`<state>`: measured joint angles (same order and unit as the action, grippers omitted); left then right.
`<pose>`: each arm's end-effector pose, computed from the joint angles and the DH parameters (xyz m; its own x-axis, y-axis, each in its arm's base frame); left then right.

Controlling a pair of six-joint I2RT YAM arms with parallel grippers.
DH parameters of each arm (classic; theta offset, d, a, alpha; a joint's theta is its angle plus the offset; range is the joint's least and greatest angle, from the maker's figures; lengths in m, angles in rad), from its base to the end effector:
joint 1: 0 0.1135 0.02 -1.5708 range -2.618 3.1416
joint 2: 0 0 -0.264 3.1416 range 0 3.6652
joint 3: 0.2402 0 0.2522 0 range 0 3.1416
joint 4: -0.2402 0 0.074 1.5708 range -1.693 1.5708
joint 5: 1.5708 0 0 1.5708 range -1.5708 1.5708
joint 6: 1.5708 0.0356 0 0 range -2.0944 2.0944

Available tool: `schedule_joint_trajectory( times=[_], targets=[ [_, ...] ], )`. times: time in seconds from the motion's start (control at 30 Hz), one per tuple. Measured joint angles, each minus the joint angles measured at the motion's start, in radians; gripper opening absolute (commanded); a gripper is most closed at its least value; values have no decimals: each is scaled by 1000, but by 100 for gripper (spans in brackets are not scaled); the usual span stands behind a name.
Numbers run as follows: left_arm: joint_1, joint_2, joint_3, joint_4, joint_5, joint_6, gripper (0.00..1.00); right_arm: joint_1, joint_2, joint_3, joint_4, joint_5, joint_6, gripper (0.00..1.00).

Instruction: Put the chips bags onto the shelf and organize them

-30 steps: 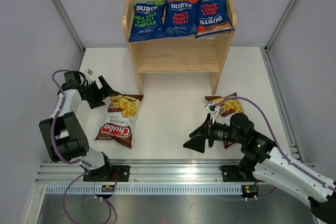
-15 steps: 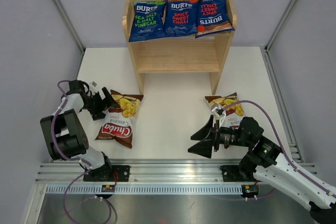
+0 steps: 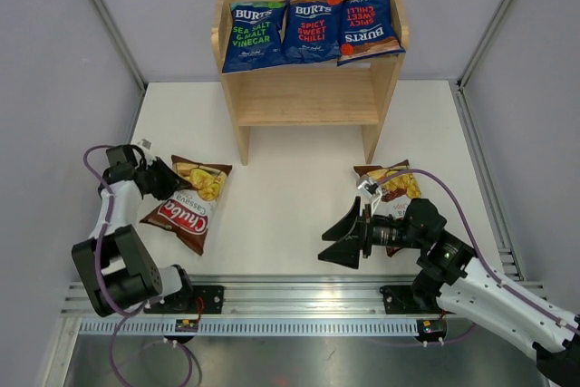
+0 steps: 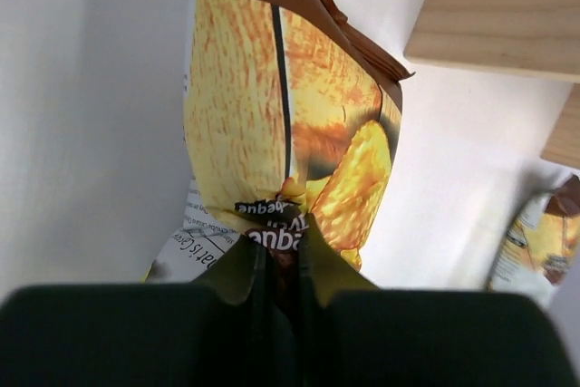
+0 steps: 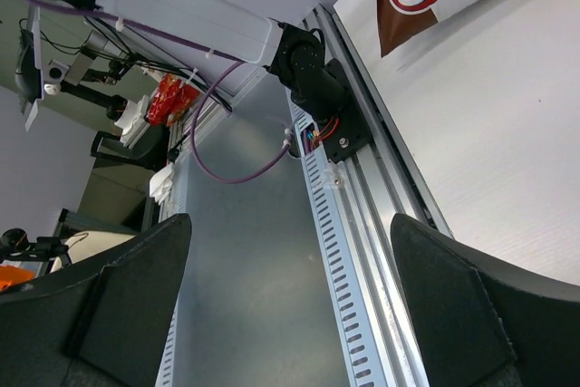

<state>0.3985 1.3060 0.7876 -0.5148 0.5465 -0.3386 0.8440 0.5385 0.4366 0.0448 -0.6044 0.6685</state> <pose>0.2347 0.0787 0.2094 -0.7180 -0.6102 -0.3347 -0.3443 0.7294 -0.5911 0.0821 0.1228 0.2778 -0.6446 0.0426 -0.7634 -0.7549 0.1228 0.6443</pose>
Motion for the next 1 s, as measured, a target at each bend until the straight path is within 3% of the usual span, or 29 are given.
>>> schedule_joint_trajectory(
  times=[0.3, 0.6, 0.7, 0.9, 1.0],
  targets=[
    [9, -245, -102, 35, -180, -138, 0, 0, 129, -28, 100, 0, 21, 99],
    [11, -725, -181, 30, -229, -441, 0, 7, 414, -83, 372, 93, 139, 99],
    [10, -809, -192, -6, -206, -558, 0, 78, 518, -92, 496, 200, 192, 100],
    [-6, -811, -201, -85, -129, -807, 0, 342, 752, -58, 774, 486, 201, 100],
    [-11, -814, -192, -124, -106, -916, 0, 403, 900, -10, 924, 611, 198, 99]
  ],
)
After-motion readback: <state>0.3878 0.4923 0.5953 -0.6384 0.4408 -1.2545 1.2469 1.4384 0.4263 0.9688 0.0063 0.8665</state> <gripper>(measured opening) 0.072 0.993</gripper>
